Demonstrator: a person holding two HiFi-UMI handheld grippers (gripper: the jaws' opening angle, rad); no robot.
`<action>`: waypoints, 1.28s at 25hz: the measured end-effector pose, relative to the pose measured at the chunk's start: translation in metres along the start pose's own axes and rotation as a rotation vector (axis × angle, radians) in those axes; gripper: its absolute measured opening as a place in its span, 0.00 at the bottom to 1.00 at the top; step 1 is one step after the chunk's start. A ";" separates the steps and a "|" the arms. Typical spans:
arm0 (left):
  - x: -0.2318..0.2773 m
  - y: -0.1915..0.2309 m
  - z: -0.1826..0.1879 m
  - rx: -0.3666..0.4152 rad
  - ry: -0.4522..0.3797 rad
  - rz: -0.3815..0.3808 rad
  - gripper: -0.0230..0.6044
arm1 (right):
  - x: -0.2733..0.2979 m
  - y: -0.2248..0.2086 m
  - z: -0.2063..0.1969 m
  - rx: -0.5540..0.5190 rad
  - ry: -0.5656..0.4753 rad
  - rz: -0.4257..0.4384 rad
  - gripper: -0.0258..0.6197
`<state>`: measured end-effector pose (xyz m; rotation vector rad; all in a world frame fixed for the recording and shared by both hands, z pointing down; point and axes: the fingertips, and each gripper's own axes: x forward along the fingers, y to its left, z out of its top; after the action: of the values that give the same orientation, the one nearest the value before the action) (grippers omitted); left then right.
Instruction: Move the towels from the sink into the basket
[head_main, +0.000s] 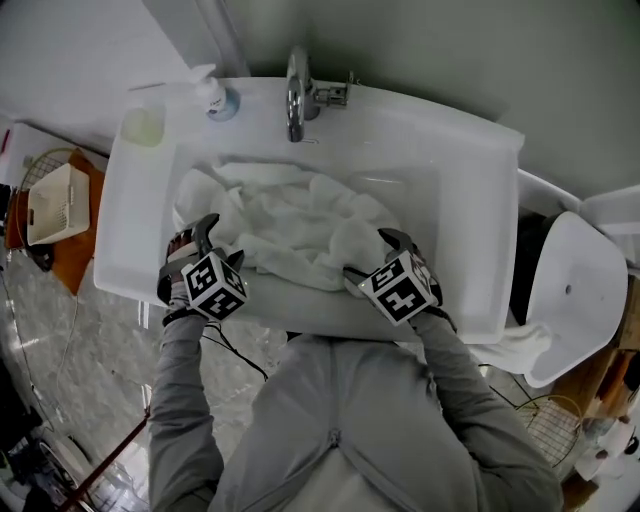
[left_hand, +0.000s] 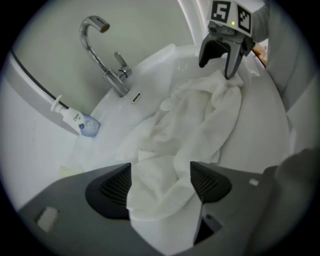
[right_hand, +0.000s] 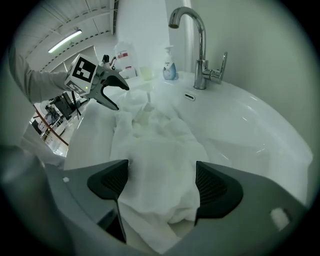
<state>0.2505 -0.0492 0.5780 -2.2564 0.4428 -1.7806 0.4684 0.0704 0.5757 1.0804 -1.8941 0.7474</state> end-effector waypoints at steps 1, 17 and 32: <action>0.005 -0.003 -0.003 0.021 0.010 -0.030 0.67 | 0.003 0.000 -0.001 0.002 0.012 -0.006 0.66; 0.073 -0.040 -0.024 0.201 0.088 -0.350 0.68 | 0.060 0.004 -0.013 0.014 0.193 0.004 0.67; 0.094 -0.047 -0.021 0.141 0.090 -0.456 0.65 | 0.075 0.003 -0.015 0.047 0.267 0.012 0.63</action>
<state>0.2546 -0.0406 0.6845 -2.3131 -0.1998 -2.0484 0.4487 0.0535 0.6479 0.9469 -1.6645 0.8999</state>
